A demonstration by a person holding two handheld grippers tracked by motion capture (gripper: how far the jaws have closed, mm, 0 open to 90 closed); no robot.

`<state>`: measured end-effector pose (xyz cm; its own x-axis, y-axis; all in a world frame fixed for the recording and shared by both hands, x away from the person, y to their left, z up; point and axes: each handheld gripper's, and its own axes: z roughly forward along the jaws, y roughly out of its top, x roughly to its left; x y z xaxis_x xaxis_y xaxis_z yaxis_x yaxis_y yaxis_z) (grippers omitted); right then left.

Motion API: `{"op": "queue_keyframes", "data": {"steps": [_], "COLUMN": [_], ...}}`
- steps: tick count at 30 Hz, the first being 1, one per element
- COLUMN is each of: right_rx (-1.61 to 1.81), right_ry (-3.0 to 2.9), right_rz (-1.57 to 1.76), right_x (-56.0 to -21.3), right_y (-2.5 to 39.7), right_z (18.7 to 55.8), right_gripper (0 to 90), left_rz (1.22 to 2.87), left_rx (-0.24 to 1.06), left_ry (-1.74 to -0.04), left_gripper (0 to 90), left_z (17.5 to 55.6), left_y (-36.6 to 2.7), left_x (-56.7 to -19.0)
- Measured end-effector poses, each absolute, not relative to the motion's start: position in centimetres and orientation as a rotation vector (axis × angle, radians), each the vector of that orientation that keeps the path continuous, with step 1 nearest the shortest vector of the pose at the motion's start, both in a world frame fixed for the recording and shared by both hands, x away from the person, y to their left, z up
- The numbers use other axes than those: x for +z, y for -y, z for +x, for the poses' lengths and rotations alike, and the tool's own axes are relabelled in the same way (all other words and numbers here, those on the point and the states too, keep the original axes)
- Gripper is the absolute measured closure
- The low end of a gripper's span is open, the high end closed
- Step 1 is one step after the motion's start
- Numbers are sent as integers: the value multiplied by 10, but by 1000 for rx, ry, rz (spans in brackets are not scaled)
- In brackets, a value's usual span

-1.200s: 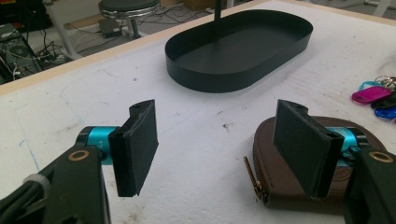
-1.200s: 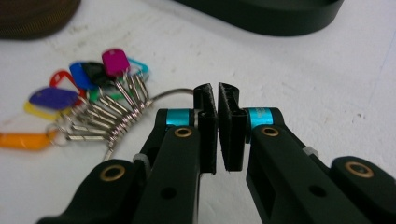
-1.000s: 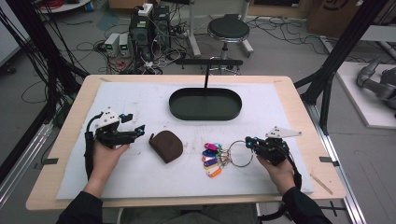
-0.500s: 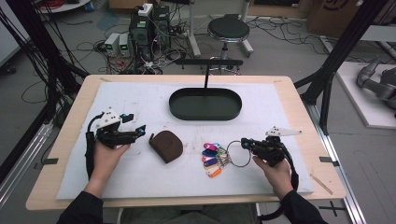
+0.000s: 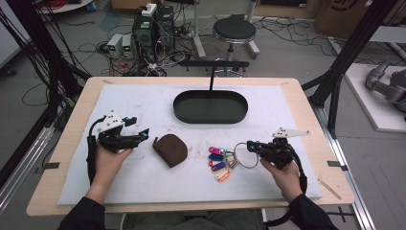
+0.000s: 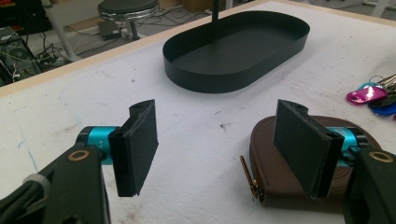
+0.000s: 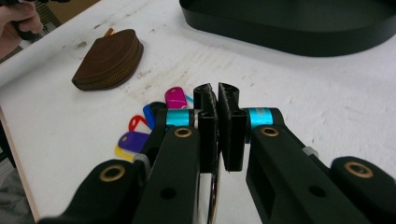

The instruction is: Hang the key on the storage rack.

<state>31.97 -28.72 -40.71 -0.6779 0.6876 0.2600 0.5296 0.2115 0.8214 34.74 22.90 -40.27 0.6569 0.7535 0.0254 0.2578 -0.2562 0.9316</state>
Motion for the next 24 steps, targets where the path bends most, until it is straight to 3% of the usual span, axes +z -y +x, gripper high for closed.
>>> {"op": "queue_keyframes", "data": {"steps": [24], "right_rx": [1510], "right_ry": [-2314], "right_rz": [901], "right_x": [-350], "right_y": [284], "right_z": [347], "right_gripper": [879], "left_rz": [1803], "left_rx": [582], "left_ry": [-785], "left_gripper": [309], "left_z": [343], "left_y": [-229], "left_x": [-400]}}
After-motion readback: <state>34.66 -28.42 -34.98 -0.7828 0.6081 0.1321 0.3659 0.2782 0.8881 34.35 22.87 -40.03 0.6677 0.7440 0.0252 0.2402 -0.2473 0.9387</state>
